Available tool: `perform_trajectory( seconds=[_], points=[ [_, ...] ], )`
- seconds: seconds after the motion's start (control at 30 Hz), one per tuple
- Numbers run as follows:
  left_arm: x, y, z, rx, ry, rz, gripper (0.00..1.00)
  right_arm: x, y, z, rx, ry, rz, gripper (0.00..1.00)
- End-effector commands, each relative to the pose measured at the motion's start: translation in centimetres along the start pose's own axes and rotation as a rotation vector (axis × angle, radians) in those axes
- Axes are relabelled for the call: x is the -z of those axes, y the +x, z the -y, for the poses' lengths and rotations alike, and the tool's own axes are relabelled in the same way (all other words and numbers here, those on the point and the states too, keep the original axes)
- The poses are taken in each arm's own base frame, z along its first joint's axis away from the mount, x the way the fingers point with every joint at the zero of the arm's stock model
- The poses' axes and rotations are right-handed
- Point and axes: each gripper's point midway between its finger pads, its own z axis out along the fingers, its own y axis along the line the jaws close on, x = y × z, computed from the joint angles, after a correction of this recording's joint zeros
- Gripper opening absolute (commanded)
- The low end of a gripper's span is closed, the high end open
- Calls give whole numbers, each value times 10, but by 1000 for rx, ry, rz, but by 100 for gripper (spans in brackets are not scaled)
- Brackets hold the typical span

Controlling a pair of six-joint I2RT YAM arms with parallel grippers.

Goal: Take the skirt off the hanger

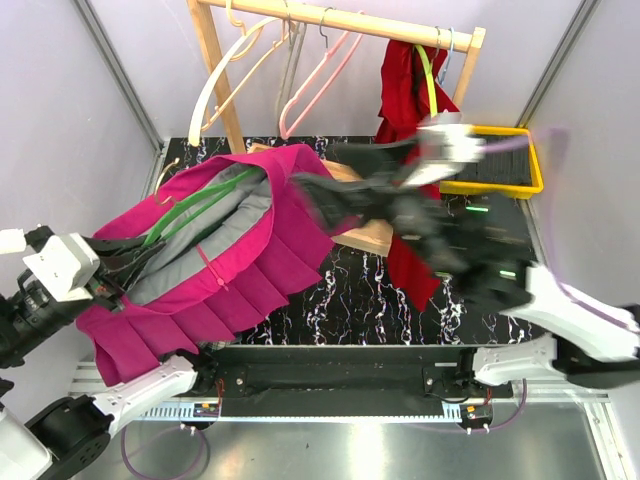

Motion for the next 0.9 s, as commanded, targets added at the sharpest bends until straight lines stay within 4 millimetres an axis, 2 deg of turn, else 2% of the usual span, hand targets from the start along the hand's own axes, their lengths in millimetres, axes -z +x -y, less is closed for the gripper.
perform_trajectory(
  seconds=[0.0, 0.07, 0.23, 0.27, 0.4, 0.63, 0.77, 0.8, 0.87],
  points=[
    [-3, -58, -15, -35, -48, 211, 0, -32, 83, 5, 148, 24, -181, 100],
    [-3, -58, -16, -37, -51, 210, 0, -38, 95, 5, 165, 28, -195, 100],
    [-4, -55, -15, -36, -50, 204, 0, -44, 105, 10, 177, 53, -201, 100],
    [-4, -57, -15, -37, -48, 209, 0, -48, 96, 8, 169, 51, -161, 100],
    [-5, -56, -16, -38, -50, 205, 0, -47, 93, 10, 173, 57, -141, 99],
    [-6, -50, -15, -37, -52, 194, 0, -36, 66, 21, 211, 104, -87, 98],
    [-8, -50, -17, -37, -58, 195, 0, -38, 68, 25, 241, 122, -86, 89],
    [-7, -51, -16, -37, -57, 197, 0, -39, 71, 25, 241, 123, -90, 79],
    [-7, -52, -18, -39, -65, 200, 0, -41, 74, 25, 236, 122, -93, 69]
  ],
)
